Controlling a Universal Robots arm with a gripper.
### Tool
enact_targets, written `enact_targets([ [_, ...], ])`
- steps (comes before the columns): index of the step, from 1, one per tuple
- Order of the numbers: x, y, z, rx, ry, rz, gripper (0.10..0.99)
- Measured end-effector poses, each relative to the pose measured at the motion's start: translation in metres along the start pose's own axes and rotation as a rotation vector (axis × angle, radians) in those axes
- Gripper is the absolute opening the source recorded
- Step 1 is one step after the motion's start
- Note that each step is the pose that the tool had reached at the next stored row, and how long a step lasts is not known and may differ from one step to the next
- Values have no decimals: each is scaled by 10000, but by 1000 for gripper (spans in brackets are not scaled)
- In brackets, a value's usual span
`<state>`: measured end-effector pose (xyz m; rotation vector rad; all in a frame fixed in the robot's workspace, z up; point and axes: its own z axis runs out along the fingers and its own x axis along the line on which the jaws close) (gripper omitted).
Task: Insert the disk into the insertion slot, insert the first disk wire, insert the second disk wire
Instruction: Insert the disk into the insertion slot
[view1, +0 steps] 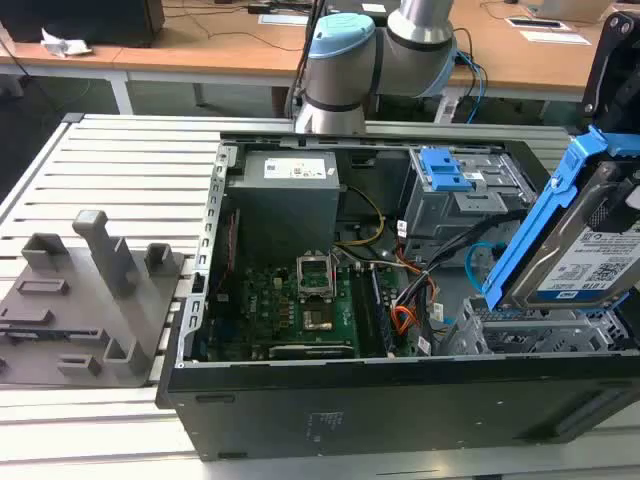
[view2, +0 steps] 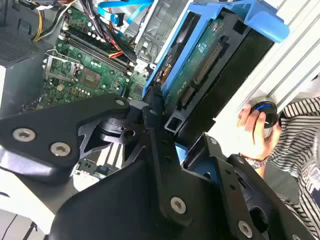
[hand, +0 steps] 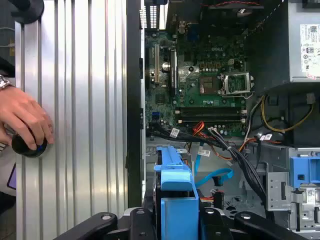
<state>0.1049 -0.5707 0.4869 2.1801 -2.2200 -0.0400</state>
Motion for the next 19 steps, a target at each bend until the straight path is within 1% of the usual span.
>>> enact_targets([
  [6, 0, -1, 18, 0, -1, 0, 361],
  [14, 0, -3, 84, 0, -1, 0, 361],
  [19, -1, -7, 183, 0, 0, 0, 361],
])
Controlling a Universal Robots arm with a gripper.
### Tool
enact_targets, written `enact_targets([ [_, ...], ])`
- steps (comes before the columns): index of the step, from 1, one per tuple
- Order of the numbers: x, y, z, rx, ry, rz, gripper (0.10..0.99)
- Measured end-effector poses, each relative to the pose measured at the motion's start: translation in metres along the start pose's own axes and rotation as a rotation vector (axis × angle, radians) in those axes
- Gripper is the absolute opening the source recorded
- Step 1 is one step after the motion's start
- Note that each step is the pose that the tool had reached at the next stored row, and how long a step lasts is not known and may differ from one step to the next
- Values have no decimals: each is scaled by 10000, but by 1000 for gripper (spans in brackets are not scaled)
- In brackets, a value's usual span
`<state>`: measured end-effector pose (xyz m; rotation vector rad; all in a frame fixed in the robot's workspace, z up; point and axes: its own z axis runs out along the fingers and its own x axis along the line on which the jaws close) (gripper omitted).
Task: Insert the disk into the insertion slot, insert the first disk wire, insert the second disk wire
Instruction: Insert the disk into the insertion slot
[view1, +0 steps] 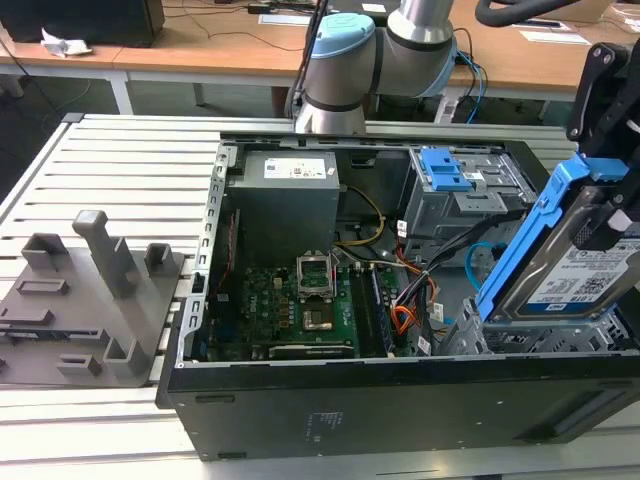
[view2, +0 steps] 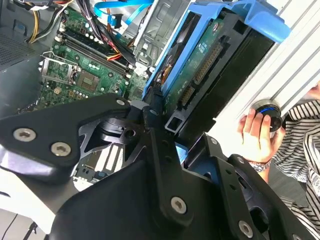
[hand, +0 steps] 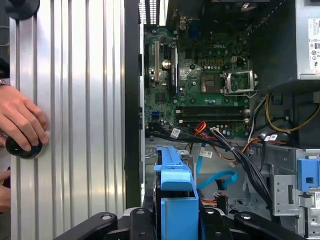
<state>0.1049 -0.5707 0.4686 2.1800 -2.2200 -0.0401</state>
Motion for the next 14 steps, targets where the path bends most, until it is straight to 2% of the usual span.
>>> enact_targets([
  [9, 0, -5, 135, -3, 1, 1, 361],
  [12, -14, -41, 160, -3, 2, 0, 361],
  [14, -51, -69, 164, -3, 8, 1, 361],
])
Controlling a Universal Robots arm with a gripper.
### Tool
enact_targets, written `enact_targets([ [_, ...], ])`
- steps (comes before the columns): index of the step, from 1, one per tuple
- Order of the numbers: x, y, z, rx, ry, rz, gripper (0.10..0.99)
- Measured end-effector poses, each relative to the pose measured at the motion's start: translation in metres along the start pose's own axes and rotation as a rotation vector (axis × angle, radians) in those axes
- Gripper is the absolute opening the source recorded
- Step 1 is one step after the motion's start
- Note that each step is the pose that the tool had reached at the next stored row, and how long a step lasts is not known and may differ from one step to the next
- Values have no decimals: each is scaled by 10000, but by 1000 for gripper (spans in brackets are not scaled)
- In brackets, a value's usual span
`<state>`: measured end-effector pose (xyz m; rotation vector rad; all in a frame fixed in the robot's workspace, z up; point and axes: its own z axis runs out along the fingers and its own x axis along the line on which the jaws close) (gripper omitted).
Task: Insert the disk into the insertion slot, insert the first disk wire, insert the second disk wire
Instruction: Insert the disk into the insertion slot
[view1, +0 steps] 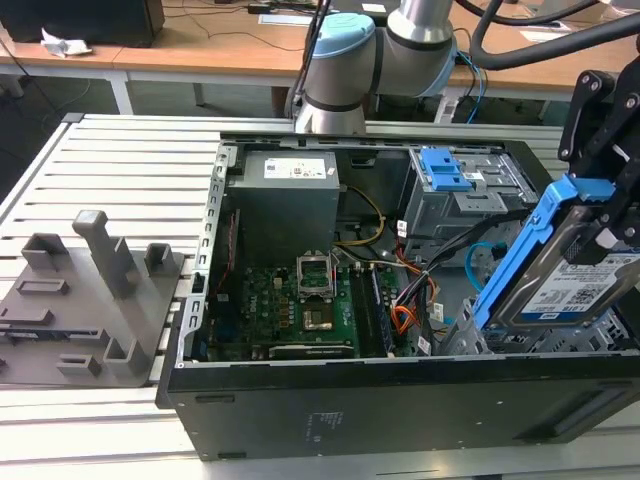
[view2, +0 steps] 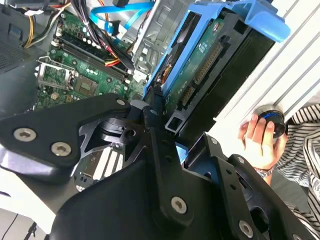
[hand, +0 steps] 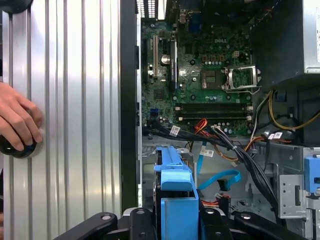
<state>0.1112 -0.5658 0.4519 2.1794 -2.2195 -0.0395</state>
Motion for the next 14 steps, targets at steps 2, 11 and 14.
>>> enact_targets([
  [2, -53, -35, 3, 0, 7, 0, 361],
  [11, -208, -132, 61, -1, 23, 1, 361],
  [14, -208, -134, 92, 0, 23, 0, 361],
])
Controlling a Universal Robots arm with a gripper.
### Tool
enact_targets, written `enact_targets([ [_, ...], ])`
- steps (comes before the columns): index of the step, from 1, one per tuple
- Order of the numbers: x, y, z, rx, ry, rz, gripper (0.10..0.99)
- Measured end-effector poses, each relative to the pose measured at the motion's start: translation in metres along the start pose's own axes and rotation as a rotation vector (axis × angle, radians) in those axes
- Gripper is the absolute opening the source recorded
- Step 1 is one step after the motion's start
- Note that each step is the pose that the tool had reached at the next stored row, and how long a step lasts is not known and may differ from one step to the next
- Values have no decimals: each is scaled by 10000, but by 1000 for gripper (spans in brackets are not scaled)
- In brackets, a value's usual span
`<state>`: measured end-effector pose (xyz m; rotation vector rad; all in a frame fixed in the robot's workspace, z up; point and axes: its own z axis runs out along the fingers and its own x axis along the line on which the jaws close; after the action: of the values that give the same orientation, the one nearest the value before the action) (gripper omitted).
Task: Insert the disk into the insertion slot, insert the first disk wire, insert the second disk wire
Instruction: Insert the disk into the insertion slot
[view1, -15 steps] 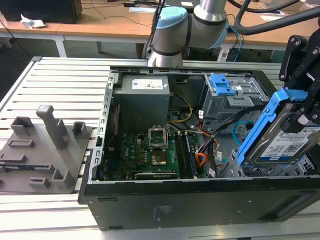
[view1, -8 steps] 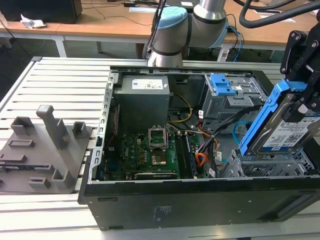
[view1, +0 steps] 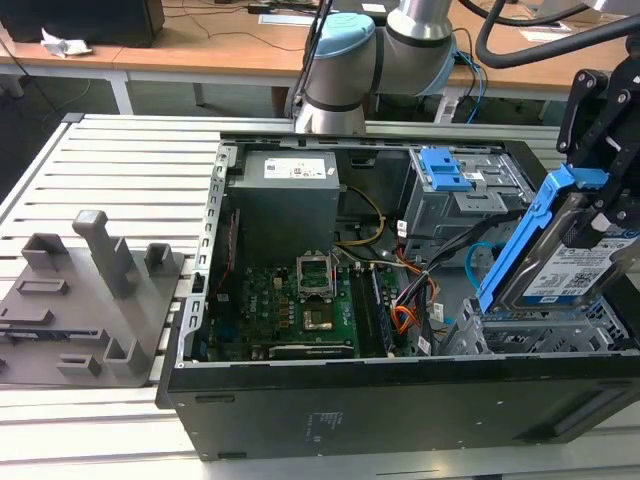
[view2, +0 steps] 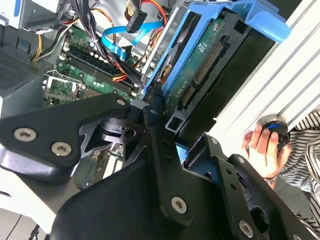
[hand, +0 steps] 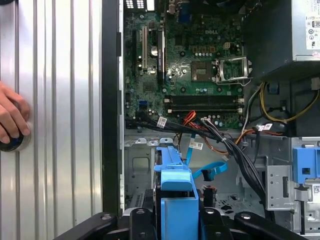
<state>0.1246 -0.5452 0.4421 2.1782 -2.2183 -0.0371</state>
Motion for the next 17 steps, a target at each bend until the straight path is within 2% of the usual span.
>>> enact_targets([
  [11, -1, -4, 110, 0, 0, 0, 361],
  [17, -2, -9, 231, -2, 0, 0, 361],
])
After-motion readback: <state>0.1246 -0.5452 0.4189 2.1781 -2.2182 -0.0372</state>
